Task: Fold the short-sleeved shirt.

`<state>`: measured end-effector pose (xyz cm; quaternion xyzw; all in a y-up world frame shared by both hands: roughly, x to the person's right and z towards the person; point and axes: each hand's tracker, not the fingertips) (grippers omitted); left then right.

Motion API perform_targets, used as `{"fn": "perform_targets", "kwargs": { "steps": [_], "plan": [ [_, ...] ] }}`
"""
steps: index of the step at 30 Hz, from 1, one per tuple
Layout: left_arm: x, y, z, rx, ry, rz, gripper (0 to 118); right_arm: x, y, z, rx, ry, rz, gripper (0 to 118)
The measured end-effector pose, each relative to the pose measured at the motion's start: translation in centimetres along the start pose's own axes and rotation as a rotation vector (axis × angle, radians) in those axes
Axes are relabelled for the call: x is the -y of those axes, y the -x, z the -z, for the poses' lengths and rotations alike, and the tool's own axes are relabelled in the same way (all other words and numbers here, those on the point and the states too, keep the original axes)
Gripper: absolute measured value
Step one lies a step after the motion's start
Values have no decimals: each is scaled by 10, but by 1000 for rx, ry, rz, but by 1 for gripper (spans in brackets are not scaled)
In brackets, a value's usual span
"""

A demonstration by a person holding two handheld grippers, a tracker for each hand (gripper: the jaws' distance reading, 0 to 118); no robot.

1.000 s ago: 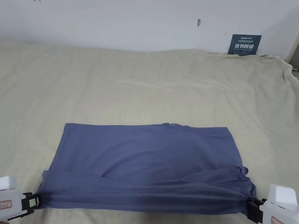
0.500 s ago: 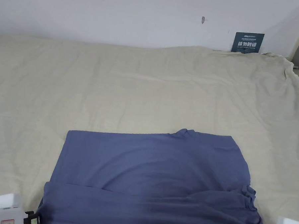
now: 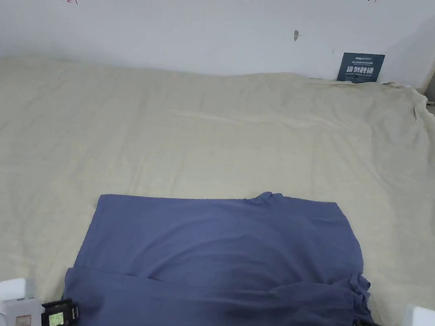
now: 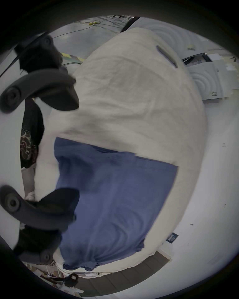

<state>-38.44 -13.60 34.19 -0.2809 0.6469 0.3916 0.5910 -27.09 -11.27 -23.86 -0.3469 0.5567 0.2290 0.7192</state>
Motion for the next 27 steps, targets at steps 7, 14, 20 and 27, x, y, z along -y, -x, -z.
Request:
{"fn": "perform_targets", "kwargs": {
  "steps": [7, 14, 20, 27],
  "plan": [
    [-47, -31, -74, 46, -281, 51, 106, -62, 35, -75, -12, -306, -61, 97],
    [-78, -81, -120, 69, -509, 167, 104, -90, 71, -110, 32, -545, -72, 96],
    [-86, -117, -121, 63, -599, 226, 40, -103, 78, -104, 1, -604, -76, 38],
    [-98, -124, -90, 162, -558, 174, 0, -119, 79, -85, -39, -618, -90, 0]
  ]
}}
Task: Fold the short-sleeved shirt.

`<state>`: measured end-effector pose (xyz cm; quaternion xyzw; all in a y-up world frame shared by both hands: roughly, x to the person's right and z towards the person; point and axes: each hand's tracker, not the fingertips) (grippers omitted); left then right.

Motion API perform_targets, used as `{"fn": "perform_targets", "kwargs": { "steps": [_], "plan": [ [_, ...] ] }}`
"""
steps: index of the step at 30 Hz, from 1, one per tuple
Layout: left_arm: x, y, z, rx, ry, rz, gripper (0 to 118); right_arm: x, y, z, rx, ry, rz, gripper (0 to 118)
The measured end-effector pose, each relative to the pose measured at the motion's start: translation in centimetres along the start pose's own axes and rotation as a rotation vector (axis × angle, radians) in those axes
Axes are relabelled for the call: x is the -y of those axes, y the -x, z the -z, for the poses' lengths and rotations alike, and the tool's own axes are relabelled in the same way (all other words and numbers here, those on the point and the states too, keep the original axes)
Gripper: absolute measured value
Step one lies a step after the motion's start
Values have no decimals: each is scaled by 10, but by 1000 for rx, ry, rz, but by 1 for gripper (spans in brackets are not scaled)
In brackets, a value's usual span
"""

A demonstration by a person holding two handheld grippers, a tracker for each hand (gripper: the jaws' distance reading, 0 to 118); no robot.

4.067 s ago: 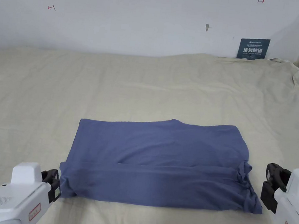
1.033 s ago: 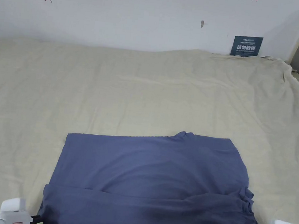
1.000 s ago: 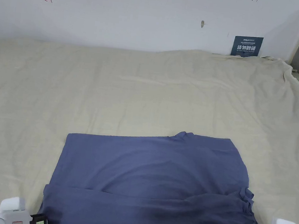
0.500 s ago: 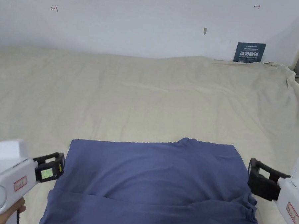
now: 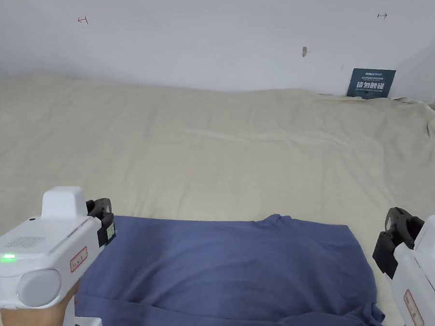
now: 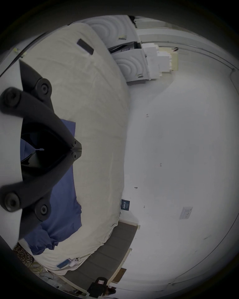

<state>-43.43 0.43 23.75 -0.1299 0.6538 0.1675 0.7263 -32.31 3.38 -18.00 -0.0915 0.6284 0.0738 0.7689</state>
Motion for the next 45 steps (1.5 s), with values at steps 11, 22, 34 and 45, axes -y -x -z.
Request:
{"fn": "perform_targets", "kwargs": {
  "steps": [11, 22, 34, 45],
  "plan": [
    [-12, 46, 136, 19, 249, -29, 0, 12, -12, 62, 6, 90, -11, 0],
    [20, 97, 273, -126, 568, -76, 79, 37, -23, 111, 11, 202, -5, 0],
    [47, 87, 316, -154, 644, -52, 59, 59, -33, 116, 32, 290, 27, 0],
    [26, 79, 281, -38, 537, -62, 0, 67, -64, 183, 9, 412, 74, 0]
  ]
}}
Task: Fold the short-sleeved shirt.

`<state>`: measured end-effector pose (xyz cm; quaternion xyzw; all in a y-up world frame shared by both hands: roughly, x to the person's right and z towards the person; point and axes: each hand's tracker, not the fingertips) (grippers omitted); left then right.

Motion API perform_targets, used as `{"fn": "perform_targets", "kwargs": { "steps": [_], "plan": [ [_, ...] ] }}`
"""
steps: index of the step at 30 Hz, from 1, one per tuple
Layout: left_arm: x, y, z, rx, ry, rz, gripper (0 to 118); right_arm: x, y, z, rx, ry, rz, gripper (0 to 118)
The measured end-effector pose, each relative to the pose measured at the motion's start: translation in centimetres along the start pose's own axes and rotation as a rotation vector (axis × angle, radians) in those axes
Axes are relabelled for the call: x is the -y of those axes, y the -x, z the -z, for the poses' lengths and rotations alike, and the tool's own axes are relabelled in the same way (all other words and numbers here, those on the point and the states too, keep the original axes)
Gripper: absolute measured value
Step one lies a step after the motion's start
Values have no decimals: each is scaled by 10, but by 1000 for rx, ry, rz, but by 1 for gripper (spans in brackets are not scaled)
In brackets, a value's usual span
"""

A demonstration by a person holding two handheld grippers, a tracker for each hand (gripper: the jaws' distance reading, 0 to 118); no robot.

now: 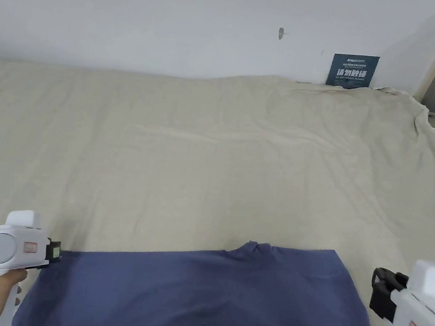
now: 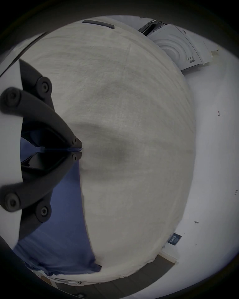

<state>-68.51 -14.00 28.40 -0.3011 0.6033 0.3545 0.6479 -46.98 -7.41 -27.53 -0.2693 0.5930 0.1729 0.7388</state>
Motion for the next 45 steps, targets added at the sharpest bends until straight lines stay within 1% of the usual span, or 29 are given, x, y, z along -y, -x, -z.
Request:
{"fn": "perform_targets", "kwargs": {
  "steps": [2, 3, 4, 5, 7, 8, 10, 12, 14, 15, 17, 18, 19, 20, 21, 22, 23, 24, 25, 26, 28, 29, 31, 34, 36, 38, 41, 42, 45],
  "plan": [
    [-1, 2, -18, 35, -39, 5, 0, -8, -5, 26, -1, 52, -10, 2],
    [0, 3, -29, 57, -57, 16, 0, -11, -7, 41, -3, 80, -25, 5],
    [0, 5, -37, 69, -70, 20, 0, -13, -8, 53, -19, 101, -36, 21],
    [0, 6, -47, 83, -81, 17, 0, -15, -8, 67, -14, 122, -55, 40],
    [0, 11, -61, 111, -105, 4, 0, -19, -5, 93, -14, 185, -57, 90],
    [0, 13, -66, 116, -109, 1, 0, -20, -3, 105, -13, 220, -66, 99],
    [1, 9, -79, 124, -114, -1, 0, -21, 1, 124, -11, 222, -63, 99],
    [3, 9, -85, 122, -122, 5, 0, -21, 4, 146, 20, 271, -77, 99],
    [5, 7, -89, 120, -123, 6, 0, -21, 10, 161, 48, 328, -128, 97],
    [7, 8, -90, 123, -124, 5, 0, -19, 12, 166, 50, 343, -144, 92],
    [9, 7, -90, 126, -119, 2, 0, -15, 15, 173, 37, 358, -133, 72],
    [10, 6, -90, 127, -117, 2, 0, -13, 18, 173, 44, 384, -137, 65],
    [11, 5, -90, 125, -113, 6, 0, -11, 23, 170, 51, 393, -141, 62],
    [12, 4, -90, 122, -111, 10, 0, -8, 25, 171, 51, 399, -147, 62],
    [12, 5, -88, 122, -108, 11, 0, -5, 25, 170, 33, 400, -143, 51],
    [13, 4, -89, 122, -107, 11, 0, -3, 26, 168, 23, 387, -134, 44],
    [14, 4, -90, 123, -108, 9, 0, -4, 27, 163, 24, 384, -132, 39],
    [14, 4, -90, 124, -108, 6, 0, -5, 29, 161, 21, 386, -129, 30],
    [14, 5, -90, 124, -108, 3, 0, -6, 29, 158, 12, 389, -131, 3],
    [15, 4, -90, 122, -108, 1, 0, -7, 31, 153, -2, 385, -136, 3],
    [17, 4, -92, 115, -107, -1, 0, -11, 28, 138, 6, 329, -133, 3],
    [17, 6, -91, 111, -107, -2, 0, -14, 27, 127, -5, 292, -120, 2],
    [20, 6, -94, 105, -106, -4, 0, -20, 18, 110, -45, 249, -92, 2],
    [27, 9, -103, 100, -109, -14, 0, -27, 13, 65, -106, 183, -88, 2],
    [34, 9, -114, 99, -109, -4, 0, -29, 10, 29, -150, 141, -59, 2],
    [42, 13, -126, 85, -110, 15, 0, -26, 2, -1, -185, 106, -42, 2],
    [55, 23, -145, 77, -121, 8, 0, -16, -11, -43, -212, 69, -31, 2],
    [60, 27, -152, 76, -125, 1, 0, -11, -16, -56, -223, 55, -16, 2],
    [76, 35, -171, 68, -131, -1, 0, 9, -26, -91, -247, 46, 11, 2]
  ]
}}
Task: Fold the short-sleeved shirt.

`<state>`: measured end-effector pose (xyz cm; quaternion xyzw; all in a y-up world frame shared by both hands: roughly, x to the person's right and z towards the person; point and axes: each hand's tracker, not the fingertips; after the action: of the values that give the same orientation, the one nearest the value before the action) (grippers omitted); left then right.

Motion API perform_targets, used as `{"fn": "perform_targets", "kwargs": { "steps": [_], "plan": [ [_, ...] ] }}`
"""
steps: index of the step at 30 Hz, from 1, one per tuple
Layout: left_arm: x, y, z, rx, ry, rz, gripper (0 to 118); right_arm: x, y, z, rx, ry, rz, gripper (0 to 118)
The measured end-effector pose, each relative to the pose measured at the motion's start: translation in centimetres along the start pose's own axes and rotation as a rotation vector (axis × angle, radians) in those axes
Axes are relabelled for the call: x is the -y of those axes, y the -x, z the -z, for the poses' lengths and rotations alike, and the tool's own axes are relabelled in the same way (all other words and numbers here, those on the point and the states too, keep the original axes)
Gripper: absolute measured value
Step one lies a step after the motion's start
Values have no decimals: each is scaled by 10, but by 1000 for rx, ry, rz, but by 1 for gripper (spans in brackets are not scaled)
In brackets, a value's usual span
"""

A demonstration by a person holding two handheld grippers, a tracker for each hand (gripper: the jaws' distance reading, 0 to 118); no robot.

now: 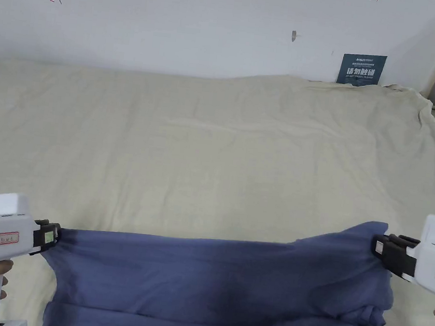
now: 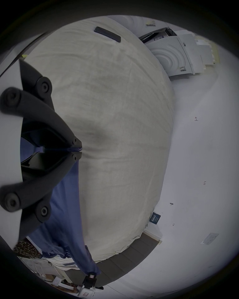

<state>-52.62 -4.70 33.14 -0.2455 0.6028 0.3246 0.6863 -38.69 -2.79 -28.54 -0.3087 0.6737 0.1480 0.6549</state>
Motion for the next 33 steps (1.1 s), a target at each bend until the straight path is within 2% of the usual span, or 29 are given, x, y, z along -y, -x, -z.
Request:
{"fn": "perform_targets", "kwargs": {
  "steps": [5, 9, 16, 19, 21, 26, 27, 28, 29, 30, 31, 32, 33],
  "plan": [
    [36, 7, -26, 9, 11, -1, 0, 47, 2, -41, 0, -1, 14, 2],
    [74, 12, -29, 2, 60, 8, 0, 92, 4, -53, 39, 38, 27, 2],
    [144, 28, -5, -40, 169, 27, 0, 163, 1, -36, 144, 172, 21, 2],
    [165, 31, 3, -62, 202, 38, 0, 182, 3, -22, 203, 225, -33, 2],
    [174, 33, 7, -76, 212, 48, 0, 189, 2, -15, 199, 229, -5, 2],
    [176, 29, 11, -97, 207, 37, 1, 193, 5, -5, 234, 254, 1, 3],
    [176, 29, 11, -101, 206, 37, 7, 192, 6, -6, 237, 256, 6, 3],
    [176, 24, 7, -104, 208, 35, 17, 191, 7, -8, 237, 253, 10, 6],
    [174, 23, 6, -106, 207, 29, 29, 189, 8, -11, 234, 246, 21, 11],
    [172, 24, 4, -106, 206, 16, 47, 186, 10, -16, 232, 244, 27, 20],
    [168, 23, -1, -105, 205, -4, 75, 180, 12, -21, 230, 241, 31, 38],
    [166, 23, -4, -100, 198, -11, 92, 176, 13, -24, 222, 232, 29, 54],
    [162, 23, -8, -90, 181, -22, 103, 171, 15, -28, 213, 216, 22, 65]
  ]
}}
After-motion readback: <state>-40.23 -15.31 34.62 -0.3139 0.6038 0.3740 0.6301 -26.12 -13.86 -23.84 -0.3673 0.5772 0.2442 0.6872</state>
